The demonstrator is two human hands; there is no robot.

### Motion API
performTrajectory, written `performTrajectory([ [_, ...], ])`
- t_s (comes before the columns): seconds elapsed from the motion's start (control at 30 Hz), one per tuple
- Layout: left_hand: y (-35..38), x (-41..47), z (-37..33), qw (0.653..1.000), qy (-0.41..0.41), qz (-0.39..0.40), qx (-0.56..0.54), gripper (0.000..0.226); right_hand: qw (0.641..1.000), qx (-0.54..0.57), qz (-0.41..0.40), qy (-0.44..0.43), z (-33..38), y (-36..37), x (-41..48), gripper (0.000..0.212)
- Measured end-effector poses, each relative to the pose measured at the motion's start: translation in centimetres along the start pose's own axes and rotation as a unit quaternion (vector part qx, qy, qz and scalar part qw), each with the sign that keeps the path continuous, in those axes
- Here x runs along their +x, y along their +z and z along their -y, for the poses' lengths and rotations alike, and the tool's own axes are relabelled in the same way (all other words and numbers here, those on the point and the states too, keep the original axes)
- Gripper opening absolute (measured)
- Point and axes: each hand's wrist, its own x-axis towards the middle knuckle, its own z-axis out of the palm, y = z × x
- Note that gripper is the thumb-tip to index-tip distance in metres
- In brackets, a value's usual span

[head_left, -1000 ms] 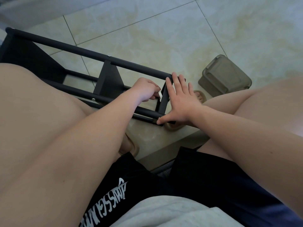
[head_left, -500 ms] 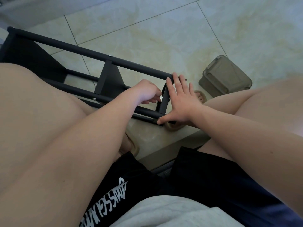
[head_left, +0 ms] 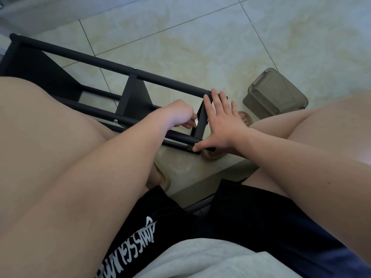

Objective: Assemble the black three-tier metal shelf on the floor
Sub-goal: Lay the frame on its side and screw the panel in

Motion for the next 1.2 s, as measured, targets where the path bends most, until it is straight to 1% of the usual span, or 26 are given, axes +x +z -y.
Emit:
performTrajectory([
  [0.17,-0.1,-0.7,-0.4,1.000,0.003,0.009,0.026,0.024,1.000,-0.002,0.003,-0.001,0.0,0.0,-0.1,0.160],
  [0.27,-0.1,-0.8,-0.4,0.998,0.024,0.012,0.063,0.032,1.000,-0.003,0.004,0.000,0.0,0.0,0.0,0.160],
  [0.47,-0.3,-0.8,0.0,0.991,0.063,0.015,0.118,0.034,1.000,-0.003,0.006,-0.003,0.0,0.1,0.0,0.160],
  [0.67,-0.9,-1.0,0.2,0.988,0.072,0.023,0.131,0.031,1.000,-0.004,0.006,-0.002,-0.1,0.1,0.1,0.161],
  [0.8,-1.4,-0.8,0.9,0.986,0.096,0.028,0.132,0.025,1.000,-0.005,0.008,-0.002,-0.1,0.1,0.1,0.161],
  [0.9,-1.7,-0.6,1.4,0.985,0.114,0.032,0.125,0.026,1.000,-0.006,0.009,-0.003,-0.1,0.1,0.1,0.161],
  [1.2,-2.2,-0.9,2.8,0.975,0.139,0.042,0.169,0.022,1.000,-0.004,0.008,-0.001,0.0,0.1,0.0,0.161],
])
